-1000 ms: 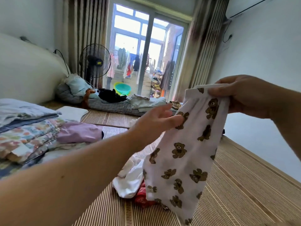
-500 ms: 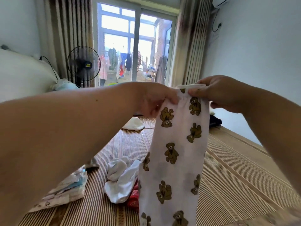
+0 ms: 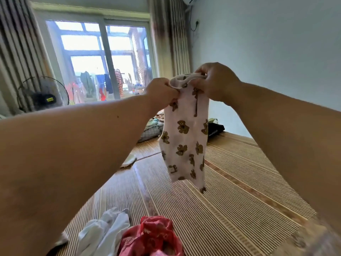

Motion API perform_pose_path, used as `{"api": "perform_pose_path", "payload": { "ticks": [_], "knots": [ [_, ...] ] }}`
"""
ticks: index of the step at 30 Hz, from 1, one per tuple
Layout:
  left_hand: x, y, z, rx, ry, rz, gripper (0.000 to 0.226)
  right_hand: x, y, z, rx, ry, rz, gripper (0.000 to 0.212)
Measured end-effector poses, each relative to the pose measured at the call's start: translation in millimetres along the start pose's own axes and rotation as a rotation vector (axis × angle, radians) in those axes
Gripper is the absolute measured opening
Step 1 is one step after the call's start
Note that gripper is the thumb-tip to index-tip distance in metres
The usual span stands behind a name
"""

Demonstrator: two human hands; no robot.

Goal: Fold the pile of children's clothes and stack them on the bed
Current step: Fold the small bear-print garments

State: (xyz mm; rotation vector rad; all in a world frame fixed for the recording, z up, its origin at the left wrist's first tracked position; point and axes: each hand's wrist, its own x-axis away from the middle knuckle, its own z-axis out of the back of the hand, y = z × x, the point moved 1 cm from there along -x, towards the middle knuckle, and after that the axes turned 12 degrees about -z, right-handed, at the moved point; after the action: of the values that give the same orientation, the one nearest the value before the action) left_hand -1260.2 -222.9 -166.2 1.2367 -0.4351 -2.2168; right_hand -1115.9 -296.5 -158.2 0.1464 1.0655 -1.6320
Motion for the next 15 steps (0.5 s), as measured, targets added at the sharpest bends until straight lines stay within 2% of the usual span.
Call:
{"api": "perform_pose_path", "payload": {
  "ticks": [3, 6, 8, 12, 15],
  "knots": [
    [0, 1, -24, -0.008, -0.033, -0.068, 0.010, 0, 28, 7, 0.036, -0.001, 0.004, 0.033],
    [24, -20, -54, -0.020, -0.136, -0.046, 0.007, 25, 59, -1, 0.061, -0.113, -0.025, 0.017],
    [49, -38, -71, 0.007, -0.222, -0.007, 0.014, 54, 77, -11, 0.098, -0.196, -0.060, 0.010],
    [133, -63, -96, 0.020, -0.466, 0.085, 0.018, 132, 108, -24, 0.202, -0.454, -0.151, 0.013],
    [208, -73, -107, 0.000, -0.727, 0.155, 0.013, 198, 131, -36, 0.204, -0.690, -0.280, 0.007]
  ]
}}
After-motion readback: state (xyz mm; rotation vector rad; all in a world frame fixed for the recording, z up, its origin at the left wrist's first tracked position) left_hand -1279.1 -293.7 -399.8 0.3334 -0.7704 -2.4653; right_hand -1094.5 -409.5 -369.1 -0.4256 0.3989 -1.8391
